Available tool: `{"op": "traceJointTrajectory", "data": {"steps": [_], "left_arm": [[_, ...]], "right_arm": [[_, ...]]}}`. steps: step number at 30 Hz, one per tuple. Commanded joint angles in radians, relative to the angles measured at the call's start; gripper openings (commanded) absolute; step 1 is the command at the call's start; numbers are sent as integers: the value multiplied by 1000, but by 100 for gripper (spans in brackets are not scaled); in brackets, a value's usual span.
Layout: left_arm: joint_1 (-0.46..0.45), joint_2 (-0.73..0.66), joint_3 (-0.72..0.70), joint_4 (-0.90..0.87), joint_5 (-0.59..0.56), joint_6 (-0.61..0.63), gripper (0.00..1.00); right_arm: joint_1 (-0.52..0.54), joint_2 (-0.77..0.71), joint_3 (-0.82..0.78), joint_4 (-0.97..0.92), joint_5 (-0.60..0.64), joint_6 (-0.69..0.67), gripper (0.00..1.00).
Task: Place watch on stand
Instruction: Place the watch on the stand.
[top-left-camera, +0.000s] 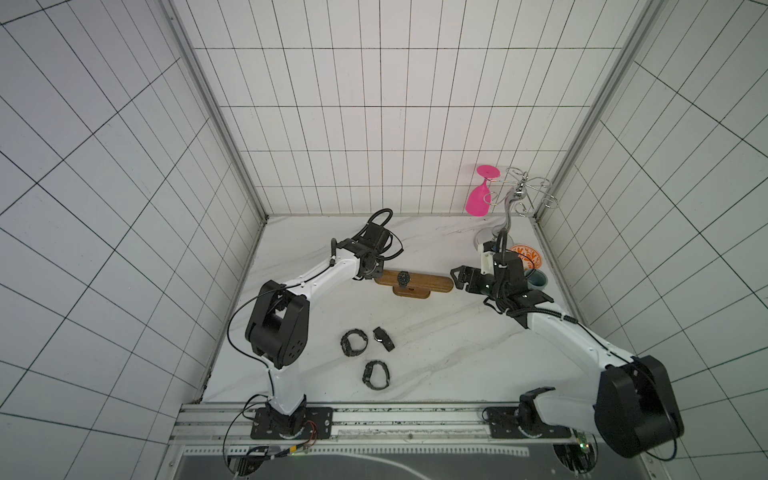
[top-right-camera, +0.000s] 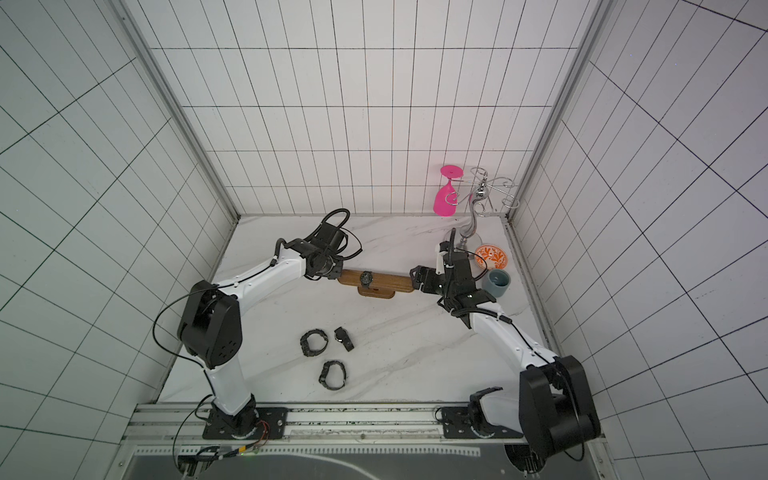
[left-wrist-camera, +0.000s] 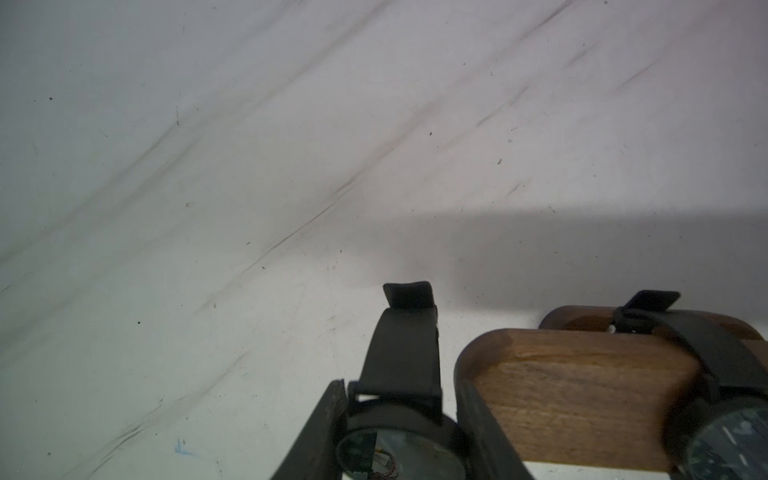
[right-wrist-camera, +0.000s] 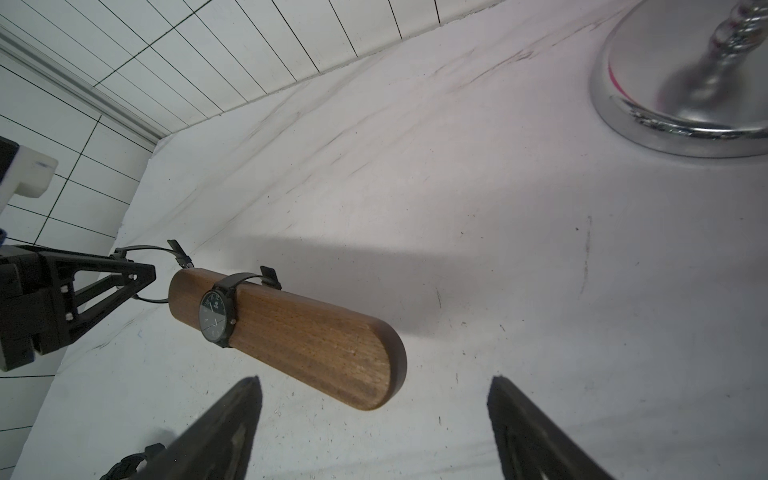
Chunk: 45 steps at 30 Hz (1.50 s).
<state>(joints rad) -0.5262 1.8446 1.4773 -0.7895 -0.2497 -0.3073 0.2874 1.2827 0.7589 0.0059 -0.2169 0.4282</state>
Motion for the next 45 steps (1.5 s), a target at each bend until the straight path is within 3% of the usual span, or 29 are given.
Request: {"op": "traceJointTrajectory", "data": {"steps": [1,16,29,45], "left_arm": [[-12,26,41,-19,13,20,31],[-70,69,91,-79,5,33,31],[-121,105,145,-106,23,39,33],[-147,126,160,-115,57,30,42]], "right_arm": [[-10,33,-45,55,-31,-14,88],[5,165,-43,145,-91,-8,89],[54,204,-21,148,-85,-23,78],[73,208,-18,144,-82,-31,76]]}}
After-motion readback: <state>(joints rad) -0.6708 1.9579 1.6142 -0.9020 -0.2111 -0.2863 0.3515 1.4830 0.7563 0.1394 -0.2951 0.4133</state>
